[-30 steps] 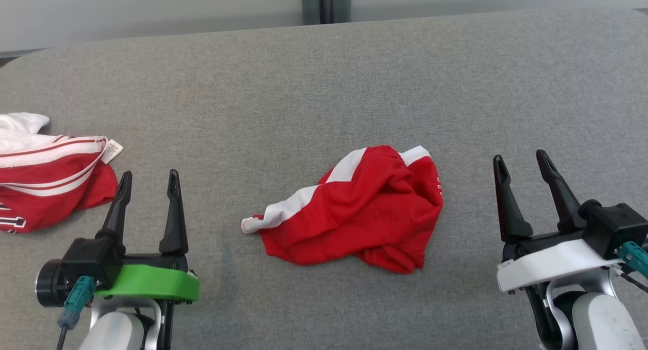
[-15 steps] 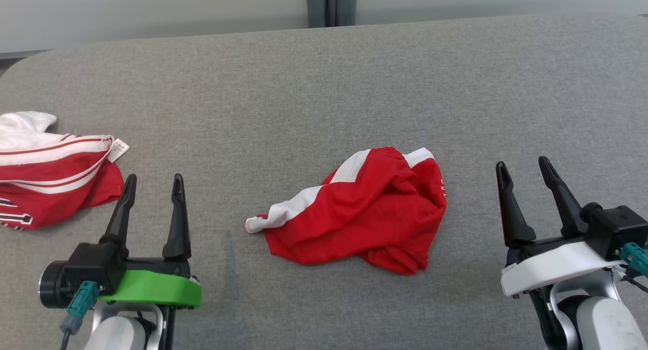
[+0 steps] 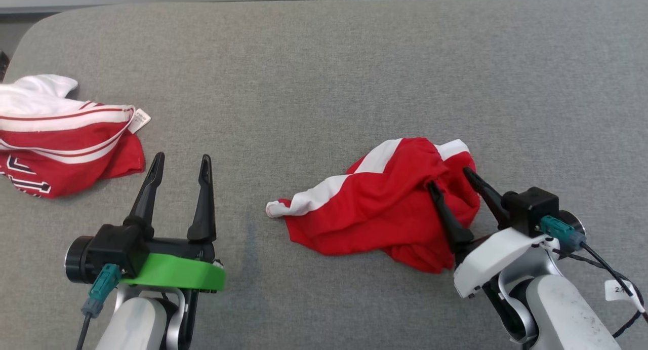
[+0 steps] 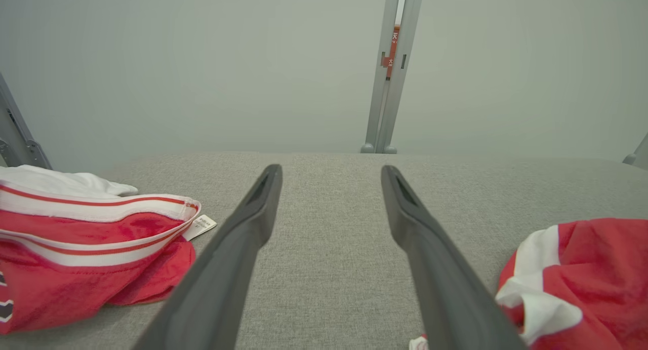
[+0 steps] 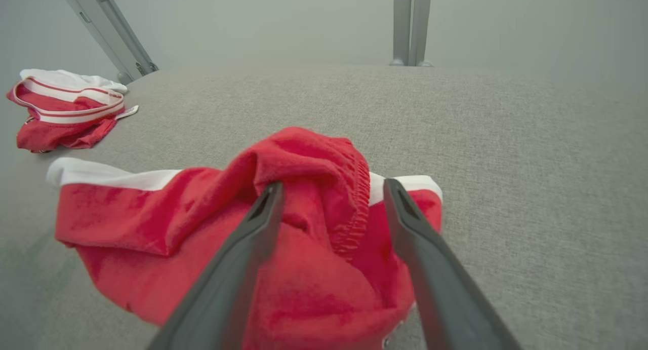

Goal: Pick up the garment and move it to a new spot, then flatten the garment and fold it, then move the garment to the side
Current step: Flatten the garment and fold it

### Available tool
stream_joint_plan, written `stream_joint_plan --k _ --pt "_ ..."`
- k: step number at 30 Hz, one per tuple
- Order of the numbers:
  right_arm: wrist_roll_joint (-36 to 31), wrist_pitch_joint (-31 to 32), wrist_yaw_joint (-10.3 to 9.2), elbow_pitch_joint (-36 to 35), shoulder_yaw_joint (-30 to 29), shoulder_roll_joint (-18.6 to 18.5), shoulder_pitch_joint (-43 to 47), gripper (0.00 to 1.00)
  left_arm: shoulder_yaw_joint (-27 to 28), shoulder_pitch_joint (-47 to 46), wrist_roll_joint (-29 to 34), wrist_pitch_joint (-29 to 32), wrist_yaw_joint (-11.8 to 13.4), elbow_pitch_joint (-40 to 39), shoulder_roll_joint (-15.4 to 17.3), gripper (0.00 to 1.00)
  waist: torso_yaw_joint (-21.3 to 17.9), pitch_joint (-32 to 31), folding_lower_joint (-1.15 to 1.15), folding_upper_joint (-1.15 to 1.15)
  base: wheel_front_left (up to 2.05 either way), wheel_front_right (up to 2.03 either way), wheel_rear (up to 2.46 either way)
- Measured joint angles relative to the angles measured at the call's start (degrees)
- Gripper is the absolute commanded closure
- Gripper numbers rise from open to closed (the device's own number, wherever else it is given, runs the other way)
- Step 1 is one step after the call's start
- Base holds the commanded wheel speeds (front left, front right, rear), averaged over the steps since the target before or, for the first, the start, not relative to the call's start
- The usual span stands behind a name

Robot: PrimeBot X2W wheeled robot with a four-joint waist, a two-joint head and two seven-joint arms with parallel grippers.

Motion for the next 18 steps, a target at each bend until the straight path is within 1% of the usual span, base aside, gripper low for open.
stream_joint_plan --k 2,3,4,5,8,10,13,18 --pt "0.5 0.0 0.0 1.6 1.0 -0.3 -0.8 0.0 0.2 -0.2 0.4 0.0 -0.4 0.2 -0.5 0.0 0.6 0.7 0.0 0.0 0.0 0.0 0.0" --pt "0.8 -0.1 0.0 2.2 1.3 -0.5 -1.2 0.43 0.4 -0.3 0.6 0.0 -0.5 0.3 -0.6 0.0 0.9 1.1 0.0 0.0 0.0 0.0 0.0" --pt "1.0 -0.3 0.0 2.7 1.6 -0.7 -1.7 0.62 0.6 -0.3 0.9 0.0 -0.6 0.4 -0.8 0.0 1.2 1.4 0.0 0.0 0.0 0.0 0.0" --pt "1.4 -0.5 0.0 3.0 1.8 -0.9 -1.9 1.0 0.8 -0.4 1.1 0.0 -0.7 0.4 -0.9 0.0 1.3 1.7 0.0 0.0 0.0 0.0 0.0" --pt "1.9 -2.4 0.0 2.6 1.7 -1.1 -2.4 1.0 1.4 -0.4 1.7 0.0 -1.1 0.5 -1.5 0.0 1.5 2.4 0.0 0.0 0.0 0.0 0.0" --pt "1.9 -3.8 0.0 1.6 0.5 -1.0 -2.4 1.0 1.7 -0.4 2.0 0.0 -1.3 0.5 -1.6 0.0 1.2 2.6 0.0 0.0 0.0 0.0 0.0" --pt "1.2 -5.8 0.0 -0.7 -3.0 -0.5 -1.9 1.0 2.1 -0.4 2.4 0.0 -1.7 0.5 -1.9 0.0 0.4 2.7 0.0 0.0 0.0 0.0 0.0" --pt "-1.0 -6.9 0.0 -4.9 -10.7 1.2 2.2 1.0 2.8 -0.4 2.8 0.0 -2.3 0.6 -2.1 0.0 -1.1 3.0 0.0 0.0 0.0 0.0 0.0"
